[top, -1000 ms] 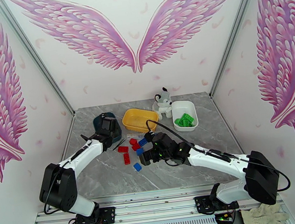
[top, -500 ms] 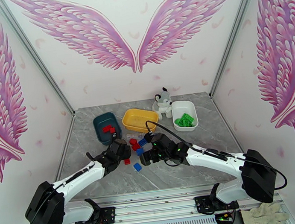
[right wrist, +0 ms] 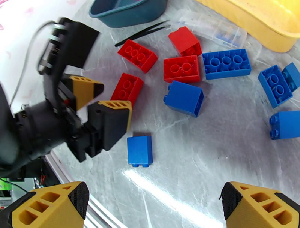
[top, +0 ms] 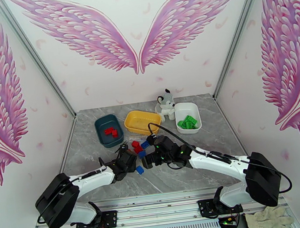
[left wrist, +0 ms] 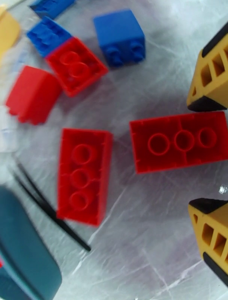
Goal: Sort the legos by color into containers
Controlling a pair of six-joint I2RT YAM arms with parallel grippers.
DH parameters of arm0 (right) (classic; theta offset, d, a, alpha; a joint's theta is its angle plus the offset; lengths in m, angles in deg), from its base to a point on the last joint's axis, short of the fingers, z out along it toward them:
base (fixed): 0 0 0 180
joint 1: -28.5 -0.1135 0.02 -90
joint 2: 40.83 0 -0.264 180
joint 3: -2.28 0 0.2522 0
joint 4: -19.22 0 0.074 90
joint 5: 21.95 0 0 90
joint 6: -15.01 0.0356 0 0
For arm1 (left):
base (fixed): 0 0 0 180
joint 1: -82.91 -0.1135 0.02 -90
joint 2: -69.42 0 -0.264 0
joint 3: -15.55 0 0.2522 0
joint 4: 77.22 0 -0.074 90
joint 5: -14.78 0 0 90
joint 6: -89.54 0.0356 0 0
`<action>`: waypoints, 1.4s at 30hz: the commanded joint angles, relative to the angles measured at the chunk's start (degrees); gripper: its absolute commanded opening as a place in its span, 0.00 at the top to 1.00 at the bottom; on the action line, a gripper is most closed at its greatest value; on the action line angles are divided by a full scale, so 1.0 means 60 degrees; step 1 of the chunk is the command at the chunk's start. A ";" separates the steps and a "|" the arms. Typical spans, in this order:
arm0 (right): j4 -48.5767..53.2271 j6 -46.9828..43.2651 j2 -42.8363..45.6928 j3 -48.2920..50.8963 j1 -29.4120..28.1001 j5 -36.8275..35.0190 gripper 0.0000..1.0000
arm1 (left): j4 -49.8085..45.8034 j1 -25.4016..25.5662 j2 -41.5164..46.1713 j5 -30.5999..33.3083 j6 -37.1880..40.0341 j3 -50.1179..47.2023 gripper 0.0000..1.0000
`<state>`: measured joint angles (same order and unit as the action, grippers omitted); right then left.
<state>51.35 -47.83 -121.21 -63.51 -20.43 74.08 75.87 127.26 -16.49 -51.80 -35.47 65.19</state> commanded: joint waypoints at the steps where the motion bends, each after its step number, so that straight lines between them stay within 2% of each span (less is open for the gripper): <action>1: -0.0059 0.0058 -0.0080 0.0029 -0.0033 -0.0089 0.00 | 0.0278 0.0121 -0.0358 0.0150 -0.0092 0.0422 0.37; 8: -0.0046 0.0059 -0.0051 0.0044 0.0010 -0.0081 0.00 | 0.0528 0.0163 -0.0624 0.0139 -0.0137 0.0456 0.43; 15: -0.0045 0.0067 -0.0079 0.0022 0.0012 -0.0044 0.01 | 0.0409 0.0209 -0.0372 0.0198 -0.0125 0.0452 0.58; 18: -0.0102 0.0084 -0.0081 0.0043 0.0017 0.0061 0.03 | 0.0328 0.0224 -0.0019 0.0270 -0.0135 0.0372 0.65; 27: -0.1055 0.0125 -0.0052 0.0366 0.0036 0.1091 0.02 | -0.0041 0.0056 0.2041 0.0389 -0.0022 0.0123 0.67; 31: -0.1858 0.0143 0.0270 0.0769 0.0115 0.1172 0.01 | -0.0237 -0.0515 0.2622 0.0291 0.0295 0.0442 0.66; 34: -0.2503 0.0216 0.0617 0.1168 0.0188 0.1178 0.00 | -0.0162 -0.1394 0.2706 -0.0239 0.0579 0.0762 0.66; 39: -0.3060 0.0253 0.1412 0.1698 0.0252 0.1034 0.01 | -0.0089 -0.2917 0.2249 -0.0689 0.0965 0.1644 0.66; 42: -0.2964 0.0273 0.1824 0.1840 0.0272 0.0301 0.01 | -0.0126 -0.3645 0.1543 -0.0941 0.1188 0.2471 0.66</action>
<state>36.10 -47.35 -112.73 -53.52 -19.23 79.47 75.41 107.81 -4.40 -55.10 -30.73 75.46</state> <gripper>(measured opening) 0.990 0.341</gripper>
